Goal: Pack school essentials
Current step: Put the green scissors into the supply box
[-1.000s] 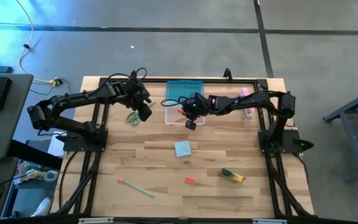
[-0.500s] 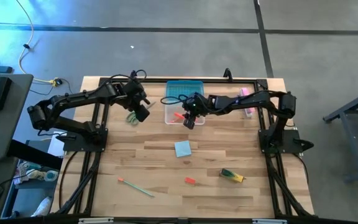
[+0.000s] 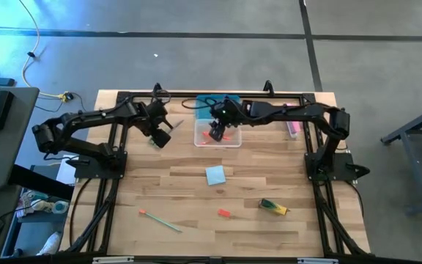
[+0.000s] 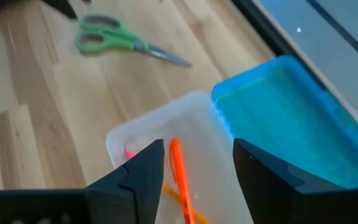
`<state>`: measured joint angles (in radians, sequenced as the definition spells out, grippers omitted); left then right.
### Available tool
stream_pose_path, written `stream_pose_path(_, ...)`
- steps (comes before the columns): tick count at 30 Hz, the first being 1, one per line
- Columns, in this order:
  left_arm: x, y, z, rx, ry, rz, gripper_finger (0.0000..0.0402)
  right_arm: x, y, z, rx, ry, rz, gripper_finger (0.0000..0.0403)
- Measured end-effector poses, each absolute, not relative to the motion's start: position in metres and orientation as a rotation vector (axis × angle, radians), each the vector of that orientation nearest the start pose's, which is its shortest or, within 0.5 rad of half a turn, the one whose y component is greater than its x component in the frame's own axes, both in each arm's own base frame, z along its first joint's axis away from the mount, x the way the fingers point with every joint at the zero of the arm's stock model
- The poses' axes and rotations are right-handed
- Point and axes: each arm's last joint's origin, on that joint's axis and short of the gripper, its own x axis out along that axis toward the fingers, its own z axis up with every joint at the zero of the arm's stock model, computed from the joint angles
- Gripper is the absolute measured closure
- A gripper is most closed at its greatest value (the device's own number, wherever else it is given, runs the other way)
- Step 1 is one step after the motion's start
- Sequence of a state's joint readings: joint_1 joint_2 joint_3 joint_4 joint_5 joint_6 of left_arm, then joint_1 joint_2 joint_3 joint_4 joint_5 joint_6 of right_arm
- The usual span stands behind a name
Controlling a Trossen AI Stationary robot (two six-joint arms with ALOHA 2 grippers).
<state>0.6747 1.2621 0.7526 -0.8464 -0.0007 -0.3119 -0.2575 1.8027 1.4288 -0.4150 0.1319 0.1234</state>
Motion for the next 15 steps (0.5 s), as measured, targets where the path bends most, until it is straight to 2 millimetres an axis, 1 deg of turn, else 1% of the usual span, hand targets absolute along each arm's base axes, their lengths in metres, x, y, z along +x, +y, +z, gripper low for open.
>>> stream_pose_path(4,0.153,0.125,0.179,-0.718,1.231,0.791,0.0255,0.389,-0.106,0.282,0.161,0.734,-0.424,0.0224)
stream_pose_path(9,0.149,0.127,0.171,-0.724,1.221,0.812,0.0264,0.39,-0.107,0.306,0.15,0.711,-0.421,0.0224)
stream_pose_path(15,0.145,0.124,0.158,-0.702,1.222,0.823,0.0264,0.39,-0.107,0.32,0.145,0.699,-0.43,0.0224)
